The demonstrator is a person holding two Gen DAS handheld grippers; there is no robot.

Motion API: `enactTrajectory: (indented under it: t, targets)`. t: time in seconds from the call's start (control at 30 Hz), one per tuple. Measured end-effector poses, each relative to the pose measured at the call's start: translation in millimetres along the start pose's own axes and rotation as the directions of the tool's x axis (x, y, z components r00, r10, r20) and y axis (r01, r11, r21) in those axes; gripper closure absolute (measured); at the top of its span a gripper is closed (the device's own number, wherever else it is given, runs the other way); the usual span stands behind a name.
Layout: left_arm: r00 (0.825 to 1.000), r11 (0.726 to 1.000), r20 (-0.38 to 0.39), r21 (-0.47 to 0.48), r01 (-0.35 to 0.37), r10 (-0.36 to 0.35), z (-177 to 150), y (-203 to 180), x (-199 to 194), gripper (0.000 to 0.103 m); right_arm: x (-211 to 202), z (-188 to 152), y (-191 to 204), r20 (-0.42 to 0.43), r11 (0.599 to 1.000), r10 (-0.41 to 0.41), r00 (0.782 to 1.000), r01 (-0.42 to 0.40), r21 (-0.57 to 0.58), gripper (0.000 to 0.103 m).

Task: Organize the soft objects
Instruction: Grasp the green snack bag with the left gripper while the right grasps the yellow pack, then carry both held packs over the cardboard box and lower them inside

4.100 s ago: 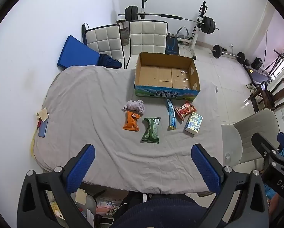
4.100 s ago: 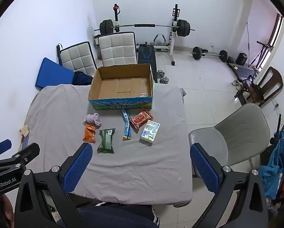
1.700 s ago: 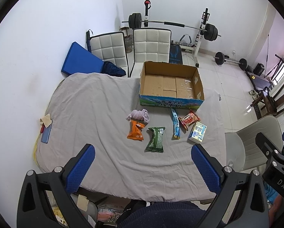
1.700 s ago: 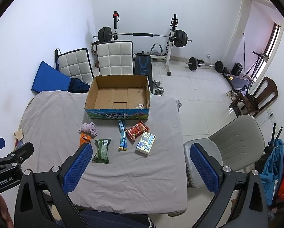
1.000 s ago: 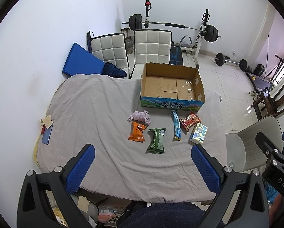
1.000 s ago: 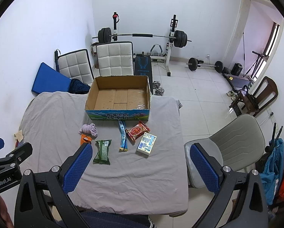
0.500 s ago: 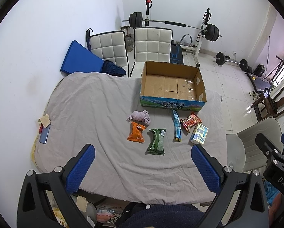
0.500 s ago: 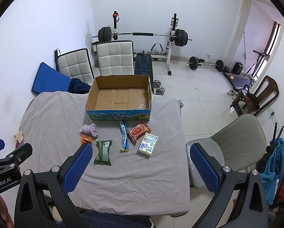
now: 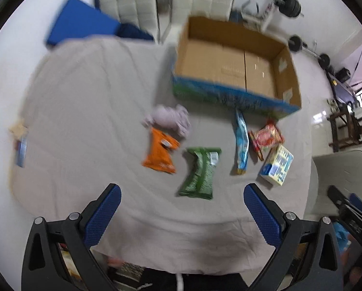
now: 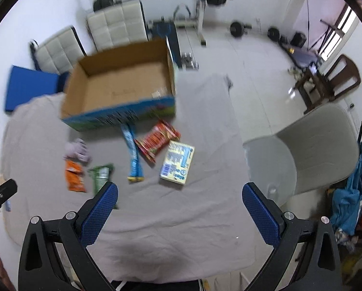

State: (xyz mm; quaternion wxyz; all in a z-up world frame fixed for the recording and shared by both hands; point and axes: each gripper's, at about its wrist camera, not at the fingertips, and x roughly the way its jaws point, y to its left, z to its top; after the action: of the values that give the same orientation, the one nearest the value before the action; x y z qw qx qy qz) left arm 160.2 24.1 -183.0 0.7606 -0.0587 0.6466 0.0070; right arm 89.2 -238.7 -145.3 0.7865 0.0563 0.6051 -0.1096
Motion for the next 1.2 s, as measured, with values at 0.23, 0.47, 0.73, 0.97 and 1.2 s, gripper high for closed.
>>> enactTrajectory:
  t: [0.23, 0.47, 0.73, 0.97, 1.2]
  targets:
    - [0.985, 0.999, -0.170, 0.005, 0.044, -0.042, 7.2, -11.0, 104.5, 0.000, 128.2, 13.2, -5.5, -0.160, 1.000, -0.014, 0.987, 0.016, 0.015, 0.000]
    - [0.956, 0.997, -0.283, -0.025, 0.075, -0.079, 9.4, -16.9, 182.1, 0.006, 210.2, 29.7, -2.1, -0.259, 0.998, 0.030, 0.965, -0.014, 0.064, 0.000]
    - [0.933, 0.995, -0.346, -0.039, 0.092, -0.100, 0.8, -25.8, 223.6, 0.031, 272.9, 35.5, -3.7, -0.347, 0.986, 0.122, 0.930, -0.074, 0.151, 0.012]
    - [0.938, 0.996, -0.334, -0.030, 0.083, -0.089, -1.2, -24.1, 233.1, 0.064, 305.2, 30.0, -6.4, -0.410, 0.984, 0.142, 0.901, -0.082, 0.161, 0.036]
    - [0.953, 0.998, -0.294, -0.014, 0.065, -0.066, -11.6, -38.3, 207.6, 0.067, 292.7, 10.5, -8.9, -0.375, 0.987, 0.143, 0.916, -0.104, 0.121, 0.037]
